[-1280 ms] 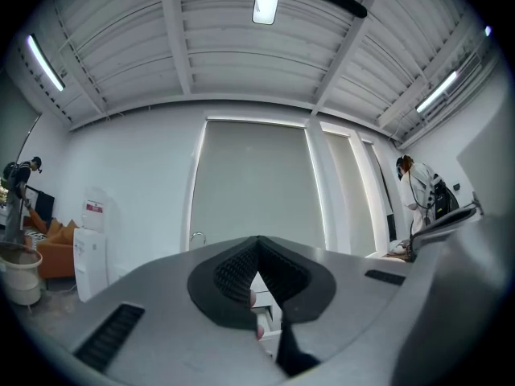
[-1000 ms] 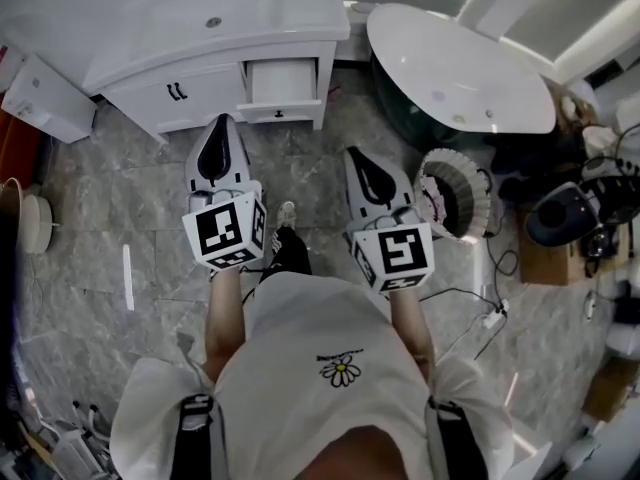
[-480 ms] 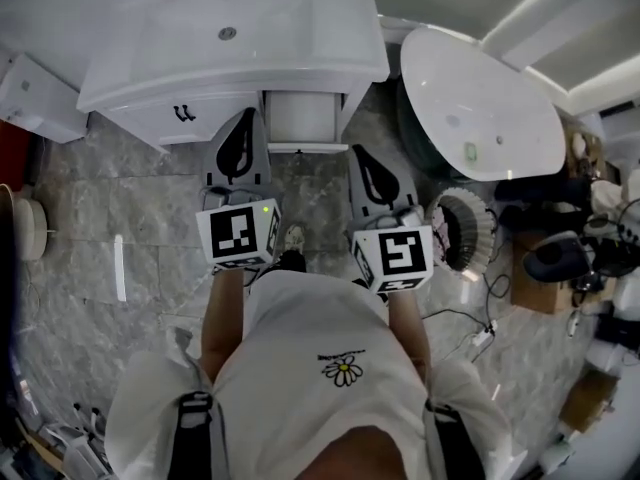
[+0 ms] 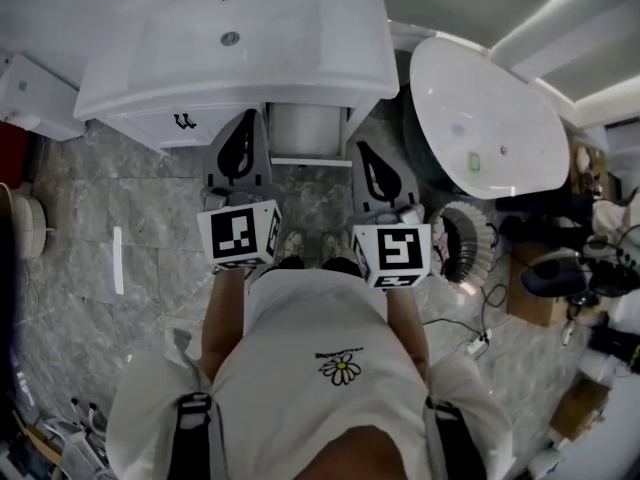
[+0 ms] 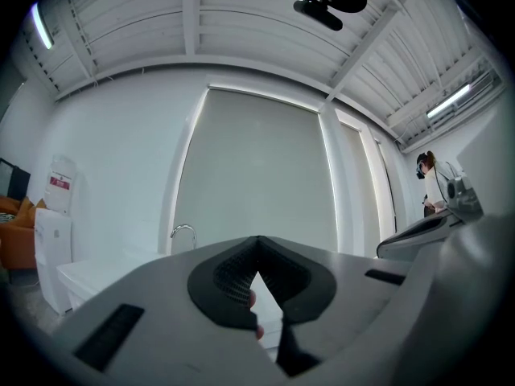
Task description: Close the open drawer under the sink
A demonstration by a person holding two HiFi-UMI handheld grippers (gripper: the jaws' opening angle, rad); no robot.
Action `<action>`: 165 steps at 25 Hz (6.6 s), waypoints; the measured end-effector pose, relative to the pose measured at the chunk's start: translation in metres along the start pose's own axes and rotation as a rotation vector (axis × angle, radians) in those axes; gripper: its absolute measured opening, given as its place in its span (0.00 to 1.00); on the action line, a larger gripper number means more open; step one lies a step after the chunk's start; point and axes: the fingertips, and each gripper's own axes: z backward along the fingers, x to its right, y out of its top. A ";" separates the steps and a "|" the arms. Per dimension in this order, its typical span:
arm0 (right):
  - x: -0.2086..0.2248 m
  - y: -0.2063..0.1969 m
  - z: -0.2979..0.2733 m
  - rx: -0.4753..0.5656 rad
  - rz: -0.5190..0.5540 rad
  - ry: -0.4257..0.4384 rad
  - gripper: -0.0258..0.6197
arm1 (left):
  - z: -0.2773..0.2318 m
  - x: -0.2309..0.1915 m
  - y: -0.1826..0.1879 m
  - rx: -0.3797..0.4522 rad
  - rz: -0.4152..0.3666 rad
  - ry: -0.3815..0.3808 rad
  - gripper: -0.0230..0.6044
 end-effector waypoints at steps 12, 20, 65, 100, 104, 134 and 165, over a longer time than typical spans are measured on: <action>0.047 0.021 0.001 0.138 -0.082 -0.057 0.09 | -0.006 0.032 0.023 0.052 -0.029 -0.005 0.07; 0.048 0.021 -0.008 0.151 -0.058 -0.038 0.09 | -0.011 0.032 0.012 0.039 -0.004 0.004 0.07; 0.025 -0.279 -0.107 -0.069 -0.077 0.110 0.09 | 0.021 0.051 -0.364 -0.281 0.159 0.092 0.07; 0.032 -0.332 -0.116 -0.182 -0.119 0.092 0.09 | -0.011 0.062 -0.575 -0.639 0.116 0.059 0.35; 0.033 -0.339 -0.118 -0.198 -0.126 0.093 0.09 | -0.015 0.064 -0.578 -0.635 0.098 0.067 0.33; 0.029 -0.343 -0.119 -0.219 -0.140 0.108 0.09 | -0.019 0.063 -0.542 -0.617 0.101 0.084 0.27; 0.042 -0.360 -0.133 -0.256 -0.152 0.092 0.09 | -0.048 0.057 -0.536 -0.600 0.059 0.112 0.28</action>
